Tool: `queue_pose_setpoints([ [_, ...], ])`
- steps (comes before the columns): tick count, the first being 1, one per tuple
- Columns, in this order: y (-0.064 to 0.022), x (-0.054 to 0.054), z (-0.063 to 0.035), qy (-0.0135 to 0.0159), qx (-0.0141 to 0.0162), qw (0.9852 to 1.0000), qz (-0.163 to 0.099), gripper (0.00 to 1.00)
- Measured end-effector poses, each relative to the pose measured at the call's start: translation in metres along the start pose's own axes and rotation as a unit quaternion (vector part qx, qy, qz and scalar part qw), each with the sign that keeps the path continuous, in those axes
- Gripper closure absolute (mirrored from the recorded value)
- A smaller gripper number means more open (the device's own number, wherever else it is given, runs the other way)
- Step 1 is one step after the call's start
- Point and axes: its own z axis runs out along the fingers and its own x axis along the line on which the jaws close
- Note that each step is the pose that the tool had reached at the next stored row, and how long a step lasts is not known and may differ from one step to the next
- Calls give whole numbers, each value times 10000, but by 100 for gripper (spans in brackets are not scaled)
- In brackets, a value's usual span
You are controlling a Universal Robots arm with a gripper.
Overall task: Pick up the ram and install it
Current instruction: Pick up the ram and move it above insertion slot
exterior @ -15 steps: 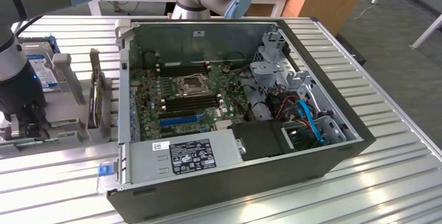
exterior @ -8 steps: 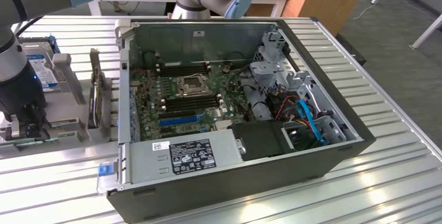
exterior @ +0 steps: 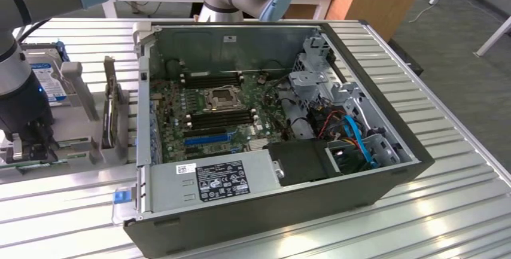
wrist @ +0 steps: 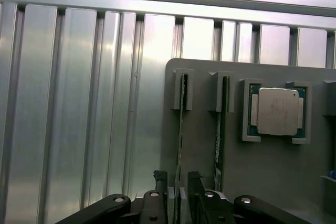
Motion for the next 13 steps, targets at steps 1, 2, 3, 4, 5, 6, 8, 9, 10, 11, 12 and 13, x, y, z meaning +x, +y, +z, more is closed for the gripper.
queue_pose_setpoints([
  [1,0,1,0,0,0,10000,0,71],
  [2,0,1,0,0,0,10000,0,71],
  [3,0,1,0,0,0,10000,0,71],
  [4,0,1,0,0,0,10000,0,71],
  [5,0,2,0,0,0,10000,0,71],
  [6,0,2,1,0,0,10000,0,71],
  [8,0,2,9,-1,1,10000,0,71],
  [9,0,2,14,0,0,10000,0,71],
  [10,-1,2,20,0,-1,10000,0,71],
  [11,-1,2,27,0,0,10000,0,71],
  [12,-2,3,36,0,0,10000,0,71],
  [13,-2,3,45,0,0,10000,0,71],
])
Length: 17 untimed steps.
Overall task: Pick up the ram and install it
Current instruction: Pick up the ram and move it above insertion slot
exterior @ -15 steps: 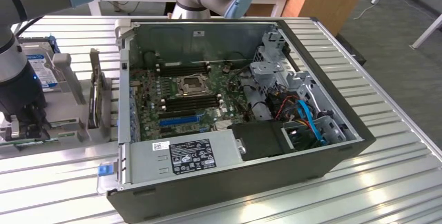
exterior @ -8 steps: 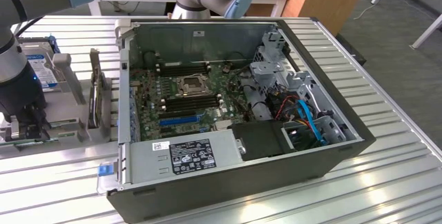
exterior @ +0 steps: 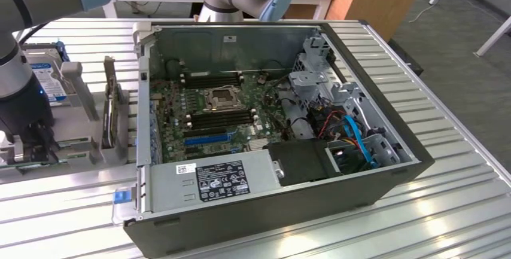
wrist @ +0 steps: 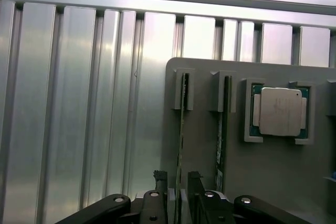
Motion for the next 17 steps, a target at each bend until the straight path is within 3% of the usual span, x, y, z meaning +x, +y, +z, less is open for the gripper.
queue_pose_setpoints([
  [9,-4,2,80,0,0,10000,0,71],
  [17,-5,1,92,-1,1,10000,0,71],
])
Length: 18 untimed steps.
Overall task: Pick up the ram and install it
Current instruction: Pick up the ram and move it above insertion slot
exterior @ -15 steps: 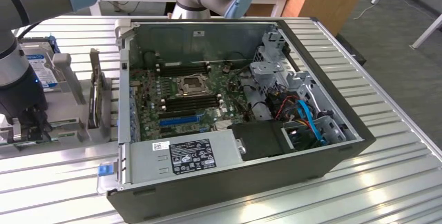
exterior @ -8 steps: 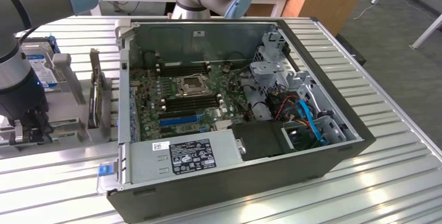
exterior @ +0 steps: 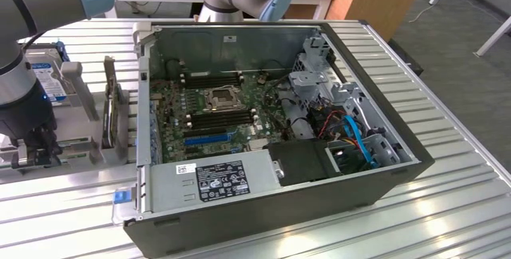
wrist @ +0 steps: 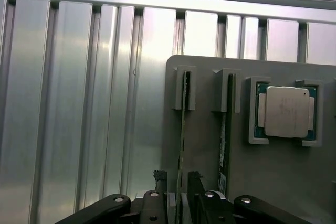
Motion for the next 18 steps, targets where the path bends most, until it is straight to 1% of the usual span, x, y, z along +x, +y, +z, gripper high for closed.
queue_pose_setpoints([
  [18,-1,-13,25,0,-1,10000,0,71],
])
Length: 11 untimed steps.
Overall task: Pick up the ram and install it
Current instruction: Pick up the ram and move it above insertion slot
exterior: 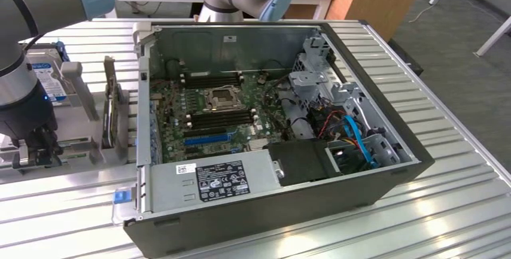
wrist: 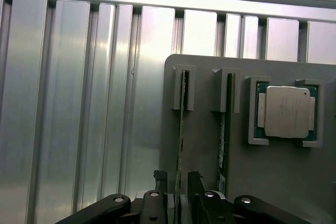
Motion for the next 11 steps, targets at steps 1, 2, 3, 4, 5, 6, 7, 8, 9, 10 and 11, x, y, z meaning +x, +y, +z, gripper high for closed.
queue_pose_setpoints([
  [1,0,0,0,0,0,10000,0,71],
  [2,0,0,0,0,0,10000,0,71],
  [3,0,0,0,0,0,10000,0,72],
  [4,0,0,0,0,0,10000,0,72],
  [5,0,0,0,0,0,10000,0,79],
  [6,0,0,0,0,0,10000,0,79],
  [7,0,0,0,0,0,10000,0,79],
  [8,0,0,0,0,0,10000,0,79],
  [9,0,0,0,0,0,10000,0,79],
  [10,0,0,0,0,0,10000,0,79],
  [11,0,0,0,0,0,10000,0,79],
])
